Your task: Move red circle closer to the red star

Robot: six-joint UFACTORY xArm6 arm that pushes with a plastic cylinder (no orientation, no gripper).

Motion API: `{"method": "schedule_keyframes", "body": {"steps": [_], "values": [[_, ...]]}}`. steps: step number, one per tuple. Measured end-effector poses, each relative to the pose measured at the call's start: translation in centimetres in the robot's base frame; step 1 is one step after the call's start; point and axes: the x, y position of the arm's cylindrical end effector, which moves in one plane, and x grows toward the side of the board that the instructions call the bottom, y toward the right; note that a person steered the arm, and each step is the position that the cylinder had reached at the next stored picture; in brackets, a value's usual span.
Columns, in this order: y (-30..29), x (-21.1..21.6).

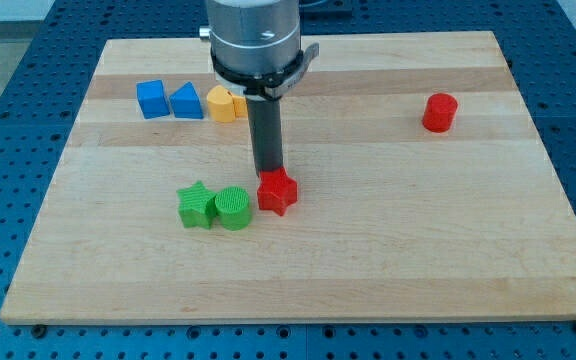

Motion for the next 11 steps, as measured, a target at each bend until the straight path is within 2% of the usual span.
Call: {"method": "schedule_keyframes", "body": {"steps": [2,3,4,5,6,7,8,10,11], "values": [[0.0,1.1],[1.2,-3.1],[4.9,-10.2],[10.8,-16.0],[19.3,-18.1],[30.5,-17.9],[33.0,-16.9],[30.4,-16.2],[28.7,-14.0]]}}
